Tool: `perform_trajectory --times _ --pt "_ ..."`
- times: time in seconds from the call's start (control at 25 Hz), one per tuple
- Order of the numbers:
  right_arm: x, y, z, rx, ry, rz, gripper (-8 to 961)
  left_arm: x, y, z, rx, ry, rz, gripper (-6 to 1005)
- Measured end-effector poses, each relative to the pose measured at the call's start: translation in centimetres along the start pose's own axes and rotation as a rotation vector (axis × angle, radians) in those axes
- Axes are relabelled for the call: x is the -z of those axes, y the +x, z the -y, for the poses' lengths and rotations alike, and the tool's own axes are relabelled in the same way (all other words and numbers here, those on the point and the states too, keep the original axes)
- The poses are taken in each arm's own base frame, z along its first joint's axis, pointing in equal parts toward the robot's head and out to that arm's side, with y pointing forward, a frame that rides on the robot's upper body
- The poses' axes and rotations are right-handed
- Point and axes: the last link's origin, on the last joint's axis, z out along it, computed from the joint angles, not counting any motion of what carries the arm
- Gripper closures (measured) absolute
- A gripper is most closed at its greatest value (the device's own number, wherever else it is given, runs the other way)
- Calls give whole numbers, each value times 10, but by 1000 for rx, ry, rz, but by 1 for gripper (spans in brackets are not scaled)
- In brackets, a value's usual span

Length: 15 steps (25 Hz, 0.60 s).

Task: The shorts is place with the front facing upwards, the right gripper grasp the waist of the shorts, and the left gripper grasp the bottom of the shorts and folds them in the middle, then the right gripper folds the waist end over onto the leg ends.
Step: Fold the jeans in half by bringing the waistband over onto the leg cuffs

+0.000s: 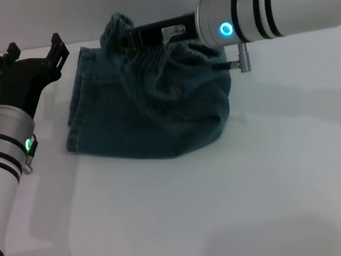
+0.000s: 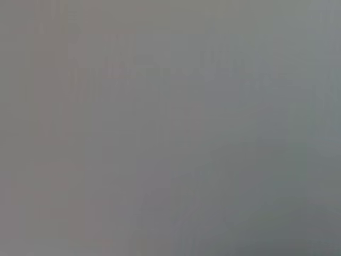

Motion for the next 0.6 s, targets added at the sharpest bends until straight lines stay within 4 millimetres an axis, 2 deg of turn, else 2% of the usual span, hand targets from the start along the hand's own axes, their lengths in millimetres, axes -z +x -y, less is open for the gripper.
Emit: perform_trajectory --times 0.32,0.6 --pt "-8 14 -4 1 -21 -62 923 -2 0 -4 -4 -13 3 140" --pt "-17 21 2 -70 -31 -87 889 -2 1 -4 -4 -10 -12 140"
